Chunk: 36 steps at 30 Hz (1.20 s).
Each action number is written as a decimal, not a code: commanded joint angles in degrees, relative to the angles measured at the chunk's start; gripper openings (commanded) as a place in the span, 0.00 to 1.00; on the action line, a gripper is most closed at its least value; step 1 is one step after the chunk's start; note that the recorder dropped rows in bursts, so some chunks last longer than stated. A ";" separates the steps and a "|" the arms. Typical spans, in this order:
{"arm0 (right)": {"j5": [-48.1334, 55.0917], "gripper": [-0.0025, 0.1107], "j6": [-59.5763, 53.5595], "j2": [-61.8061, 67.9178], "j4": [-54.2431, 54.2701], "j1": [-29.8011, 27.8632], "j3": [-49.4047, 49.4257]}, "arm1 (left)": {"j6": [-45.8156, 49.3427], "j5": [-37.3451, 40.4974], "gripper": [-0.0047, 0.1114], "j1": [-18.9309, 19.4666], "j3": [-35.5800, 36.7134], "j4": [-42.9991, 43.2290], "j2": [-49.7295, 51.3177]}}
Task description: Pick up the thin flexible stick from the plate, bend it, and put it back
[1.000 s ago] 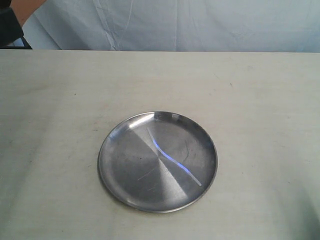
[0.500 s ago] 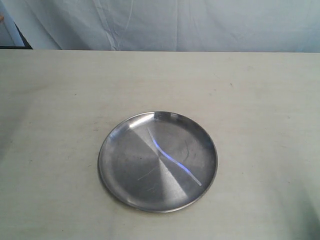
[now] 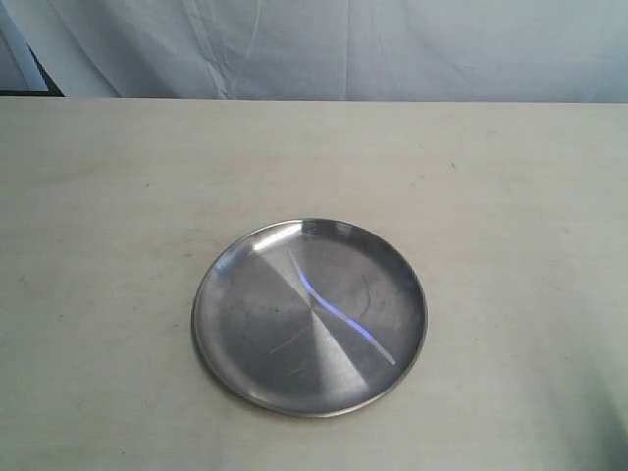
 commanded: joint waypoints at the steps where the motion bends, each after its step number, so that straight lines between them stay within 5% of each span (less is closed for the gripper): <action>1: -0.02 0.02 -0.41 -0.34 -0.17 -0.43 0.27 | -0.14 -9.82 0.50 9.32 4.48 -3.84 -3.27; 6: -0.02 0.02 -0.41 -0.34 -0.17 -0.43 0.27 | -0.14 -21.02 0.50 16.12 8.42 -7.32 -3.27; 17: 0.09 0.02 -0.41 -0.34 -0.18 -0.43 0.27 | -0.14 -27.26 0.50 15.98 8.42 -6.77 -3.27; 23: 0.09 0.02 -0.41 -0.34 -0.18 -0.43 0.27 | 0.57 -28.90 0.51 15.98 8.42 -16.80 -3.27; 25: 0.09 0.02 -0.41 -0.34 -0.18 -0.43 0.27 | 7.08 -29.04 0.51 15.98 8.42 -20.64 -3.27; 28: 0.09 0.02 -0.41 -0.34 -0.18 -0.43 0.27 | 27.56 -30.93 0.51 15.98 8.42 -29.95 -3.50; 32: -0.02 0.02 -0.41 -0.34 -0.18 -0.43 0.27 | 55.02 -31.86 0.51 15.98 8.42 -31.99 -4.73; 36: -0.02 0.02 -0.41 -0.34 -0.18 -0.43 0.27 | 59.13 -24.09 0.51 15.98 8.42 -33.95 -6.05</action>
